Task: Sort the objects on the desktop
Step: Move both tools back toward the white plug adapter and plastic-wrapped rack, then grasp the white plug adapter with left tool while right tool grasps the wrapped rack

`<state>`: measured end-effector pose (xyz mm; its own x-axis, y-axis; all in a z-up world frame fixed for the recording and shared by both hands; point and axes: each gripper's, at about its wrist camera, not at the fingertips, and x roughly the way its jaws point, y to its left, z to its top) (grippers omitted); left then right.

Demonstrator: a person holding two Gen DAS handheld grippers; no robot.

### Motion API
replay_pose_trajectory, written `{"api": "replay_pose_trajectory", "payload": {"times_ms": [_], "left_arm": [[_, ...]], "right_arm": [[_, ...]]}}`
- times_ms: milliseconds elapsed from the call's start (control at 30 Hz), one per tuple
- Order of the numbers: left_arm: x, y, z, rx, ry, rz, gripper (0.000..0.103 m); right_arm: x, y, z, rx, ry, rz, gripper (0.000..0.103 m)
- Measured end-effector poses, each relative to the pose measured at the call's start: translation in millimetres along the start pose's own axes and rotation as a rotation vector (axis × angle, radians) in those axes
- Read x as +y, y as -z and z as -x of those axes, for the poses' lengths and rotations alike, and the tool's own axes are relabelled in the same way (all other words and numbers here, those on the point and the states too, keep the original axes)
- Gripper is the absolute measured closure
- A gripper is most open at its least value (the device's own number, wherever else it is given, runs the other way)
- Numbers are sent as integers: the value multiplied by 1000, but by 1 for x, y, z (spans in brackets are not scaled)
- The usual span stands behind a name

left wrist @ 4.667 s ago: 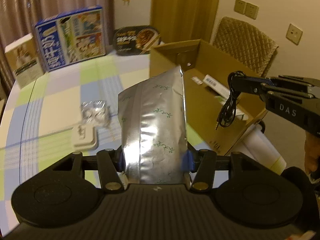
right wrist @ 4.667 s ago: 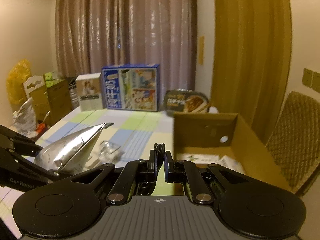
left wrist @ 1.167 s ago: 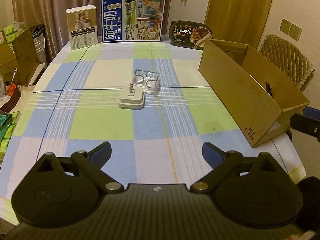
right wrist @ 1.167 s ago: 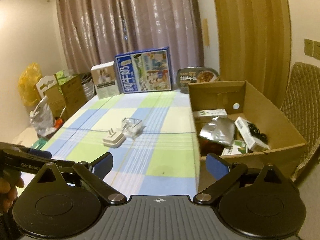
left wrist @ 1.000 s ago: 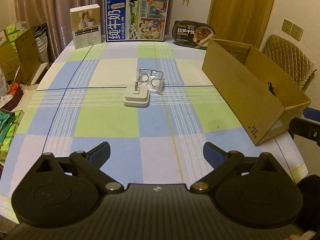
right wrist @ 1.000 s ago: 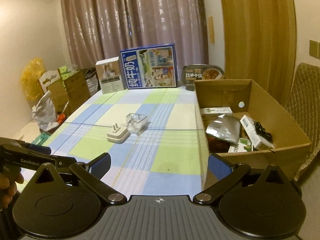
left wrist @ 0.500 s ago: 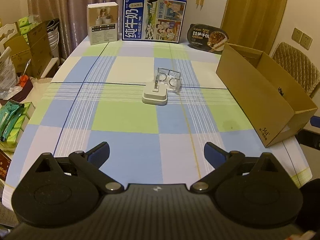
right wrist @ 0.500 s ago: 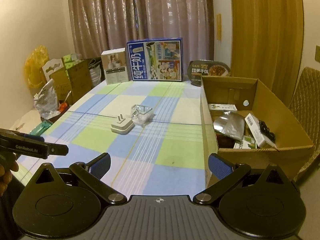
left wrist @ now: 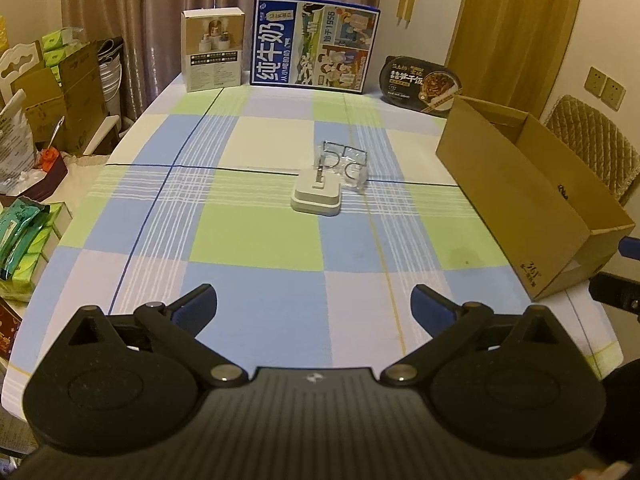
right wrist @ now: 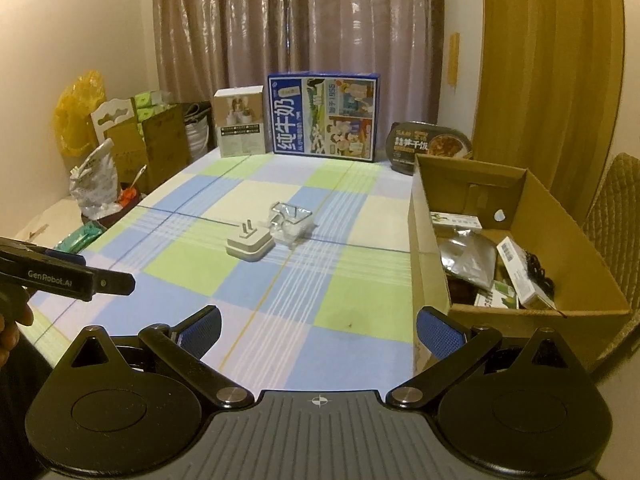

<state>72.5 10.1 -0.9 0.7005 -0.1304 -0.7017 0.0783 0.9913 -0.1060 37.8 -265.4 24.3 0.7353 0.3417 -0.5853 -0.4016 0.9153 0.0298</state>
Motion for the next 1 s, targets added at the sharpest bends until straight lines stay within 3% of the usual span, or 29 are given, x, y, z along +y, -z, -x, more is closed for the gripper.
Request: {"api": "replay_pose_trajectory", "payload": {"times_ms": [367,667,1000], "left_arm": [[8,-28,-45,11,6,-61,2],[2,-65,-102,-3,18,-211,2],[7,-83,-164,27,35,-270,2]], "right_arm": [[-12,-31,-62,6,-38,33,2],[-11,-66,-139,75,-78,200,2],[-4,-84,-213,152,-126,369,2]]}}
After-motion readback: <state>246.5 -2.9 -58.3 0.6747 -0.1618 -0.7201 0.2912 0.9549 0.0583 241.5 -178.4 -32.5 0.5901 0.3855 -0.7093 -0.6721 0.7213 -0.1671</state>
